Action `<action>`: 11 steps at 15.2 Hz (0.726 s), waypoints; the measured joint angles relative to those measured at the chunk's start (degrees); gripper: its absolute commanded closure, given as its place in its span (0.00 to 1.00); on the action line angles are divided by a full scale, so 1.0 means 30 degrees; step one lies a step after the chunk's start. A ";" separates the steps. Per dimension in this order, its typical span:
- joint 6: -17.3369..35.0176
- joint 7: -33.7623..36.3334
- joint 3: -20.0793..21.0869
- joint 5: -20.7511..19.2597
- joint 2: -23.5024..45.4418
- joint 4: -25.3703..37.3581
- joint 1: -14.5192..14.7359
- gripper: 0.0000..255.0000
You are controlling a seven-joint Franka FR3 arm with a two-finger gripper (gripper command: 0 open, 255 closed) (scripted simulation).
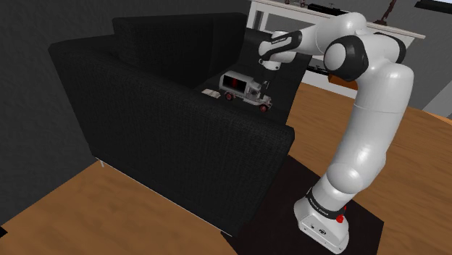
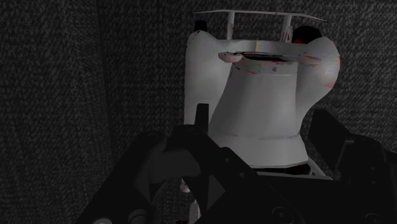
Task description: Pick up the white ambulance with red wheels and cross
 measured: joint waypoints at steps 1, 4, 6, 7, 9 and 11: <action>-0.0150 0.0033 -0.0011 -0.0052 -0.0115 0.0036 0.0021 1.00; -0.0849 0.0112 -0.0024 -0.0129 -0.0242 0.0610 0.0033 1.00; -0.1268 0.0149 -0.0051 -0.0203 -0.0393 0.0888 0.0034 1.00; -0.1482 0.0218 -0.0059 -0.0257 -0.0516 0.0996 0.0063 1.00; -0.1923 0.0270 -0.0078 -0.0323 -0.0643 0.1320 0.0071 1.00; -0.2457 0.0298 -0.0099 -0.0369 -0.0728 0.1779 0.0054 1.00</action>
